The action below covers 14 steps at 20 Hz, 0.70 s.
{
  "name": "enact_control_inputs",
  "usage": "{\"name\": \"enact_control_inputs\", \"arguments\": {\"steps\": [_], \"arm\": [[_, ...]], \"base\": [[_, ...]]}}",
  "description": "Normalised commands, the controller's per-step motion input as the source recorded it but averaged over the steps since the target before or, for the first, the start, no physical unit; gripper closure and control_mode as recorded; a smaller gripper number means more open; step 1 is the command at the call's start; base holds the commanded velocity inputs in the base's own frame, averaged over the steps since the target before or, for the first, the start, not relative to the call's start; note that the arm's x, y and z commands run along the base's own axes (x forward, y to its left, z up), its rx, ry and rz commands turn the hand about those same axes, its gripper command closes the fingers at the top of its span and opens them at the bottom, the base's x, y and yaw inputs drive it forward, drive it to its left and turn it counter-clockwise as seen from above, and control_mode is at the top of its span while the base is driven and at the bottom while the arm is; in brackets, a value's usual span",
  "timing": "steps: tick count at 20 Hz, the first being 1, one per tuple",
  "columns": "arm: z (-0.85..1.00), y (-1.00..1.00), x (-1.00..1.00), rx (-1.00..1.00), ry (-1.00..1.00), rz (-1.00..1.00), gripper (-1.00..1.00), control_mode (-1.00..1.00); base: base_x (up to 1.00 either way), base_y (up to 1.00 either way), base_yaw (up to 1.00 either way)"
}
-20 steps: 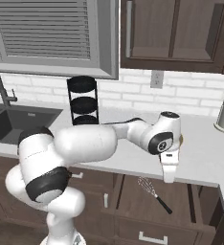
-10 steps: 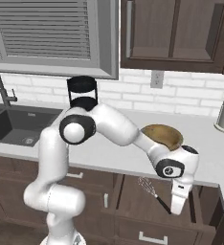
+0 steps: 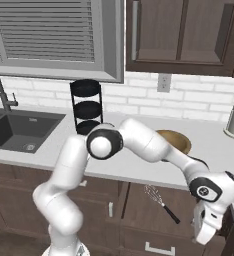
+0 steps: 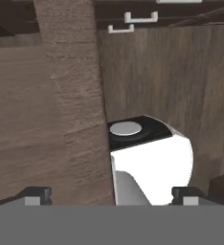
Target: Pick the whisk from the drawer and place it on the counter.
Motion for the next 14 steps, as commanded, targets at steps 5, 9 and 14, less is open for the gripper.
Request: {"name": "enact_control_inputs", "arguments": {"steps": [5,9,14], "arm": [[-0.14,0.32,-0.13,0.01,0.0,0.0,-1.0,-1.0],[-0.09,0.41,0.06,0.14,-0.15,0.0,-1.0,-1.0],[-0.15,0.51,0.04,0.04,-0.16,0.0,-1.0,-1.0]], "base": [[0.0,0.0,0.0],[0.0,0.0,0.0],[0.0,0.0,0.0]]}}
